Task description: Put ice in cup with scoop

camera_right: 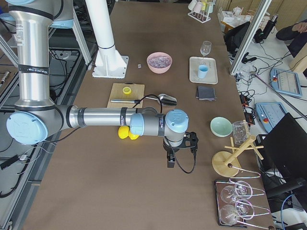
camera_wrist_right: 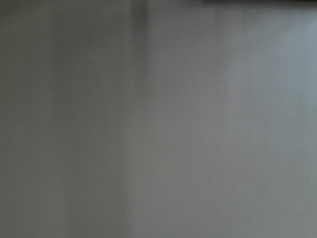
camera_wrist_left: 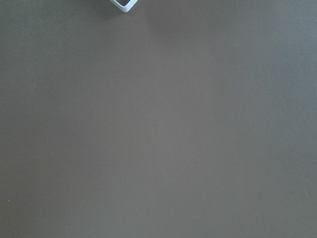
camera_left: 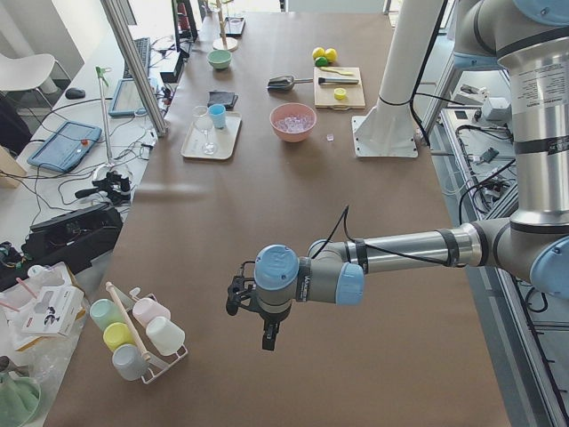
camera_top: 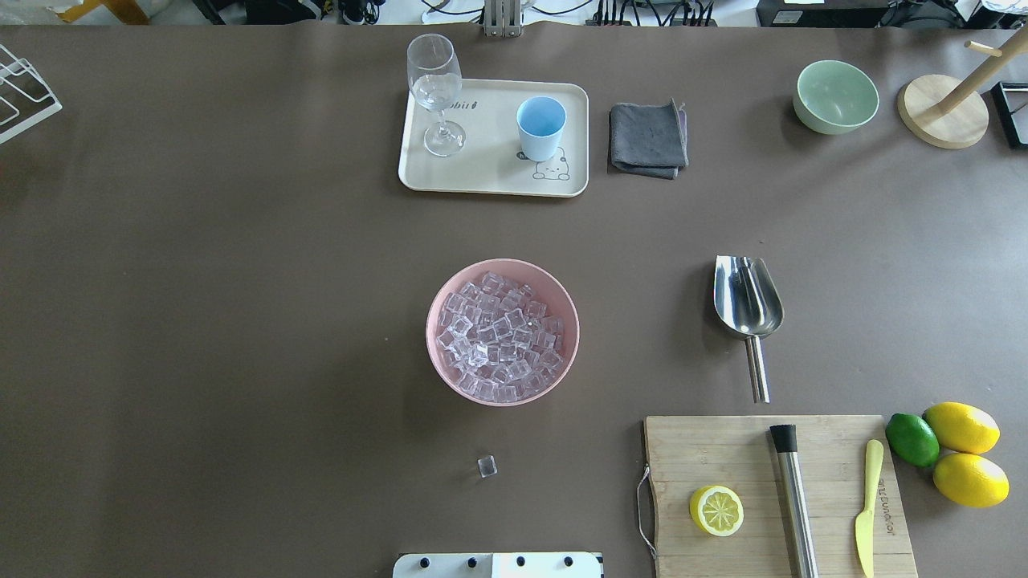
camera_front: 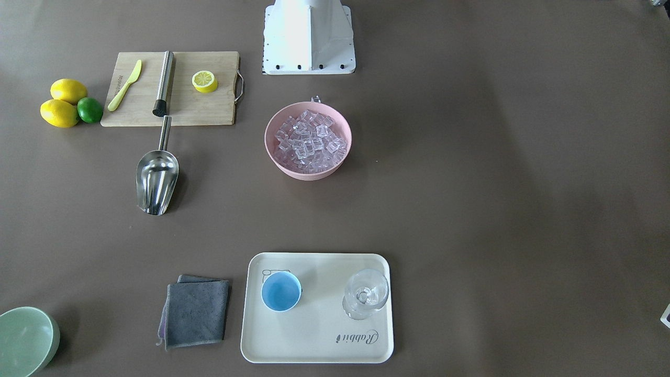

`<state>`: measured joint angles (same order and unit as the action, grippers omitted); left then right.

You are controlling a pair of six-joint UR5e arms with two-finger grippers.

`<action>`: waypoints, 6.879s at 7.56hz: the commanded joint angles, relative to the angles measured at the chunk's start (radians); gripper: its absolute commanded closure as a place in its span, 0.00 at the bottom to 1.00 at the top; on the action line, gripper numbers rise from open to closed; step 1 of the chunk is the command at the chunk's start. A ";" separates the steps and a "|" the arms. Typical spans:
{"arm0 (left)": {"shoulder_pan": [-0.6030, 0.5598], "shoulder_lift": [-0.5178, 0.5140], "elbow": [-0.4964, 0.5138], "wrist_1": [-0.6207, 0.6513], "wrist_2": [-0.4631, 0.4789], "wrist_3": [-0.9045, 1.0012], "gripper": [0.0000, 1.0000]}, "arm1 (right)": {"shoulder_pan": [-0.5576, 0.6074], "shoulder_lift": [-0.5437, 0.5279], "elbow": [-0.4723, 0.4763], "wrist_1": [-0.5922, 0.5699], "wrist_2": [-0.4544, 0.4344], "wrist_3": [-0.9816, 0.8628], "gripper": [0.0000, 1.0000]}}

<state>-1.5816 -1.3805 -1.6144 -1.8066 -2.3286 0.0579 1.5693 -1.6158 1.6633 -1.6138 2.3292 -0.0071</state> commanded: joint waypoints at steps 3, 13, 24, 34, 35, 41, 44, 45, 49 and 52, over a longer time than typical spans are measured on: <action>0.026 0.000 -0.045 0.018 -0.038 -0.003 0.01 | 0.000 -0.010 0.012 0.000 0.004 -0.008 0.00; 0.270 -0.162 -0.245 0.187 -0.031 -0.003 0.02 | -0.449 0.000 0.386 -0.005 0.002 0.639 0.01; 0.647 -0.353 -0.386 0.053 0.063 0.002 0.01 | -1.020 0.122 0.300 0.175 -0.310 1.176 0.02; 0.890 -0.431 -0.303 -0.244 0.290 0.014 0.02 | -1.026 0.117 0.309 0.173 -0.301 1.199 1.00; 0.909 -0.430 -0.303 -0.263 0.291 0.032 0.02 | -1.026 0.117 0.312 0.173 -0.300 1.199 1.00; 1.029 -0.453 -0.182 -0.470 0.290 0.031 0.02 | -0.789 0.111 0.462 -0.034 -0.306 0.765 1.00; 1.031 -0.483 -0.145 -0.542 0.291 0.033 0.02 | -0.704 0.189 0.489 -0.195 -0.335 0.495 1.00; 1.029 -0.473 -0.154 -0.569 0.291 0.036 0.02 | -0.703 0.195 0.486 -0.215 -0.332 0.437 1.00; 1.084 -0.486 -0.130 -0.642 0.434 0.034 0.02 | -0.629 0.267 0.500 -0.469 -0.324 0.061 1.00; 1.120 -0.483 -0.140 -0.705 0.535 0.027 0.02 | -0.591 0.257 0.542 -0.501 -0.309 -0.036 1.00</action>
<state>-0.4756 -1.8619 -1.7496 -2.4883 -1.8224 0.0911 0.9633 -1.3545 2.1831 -2.0818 2.0125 0.0171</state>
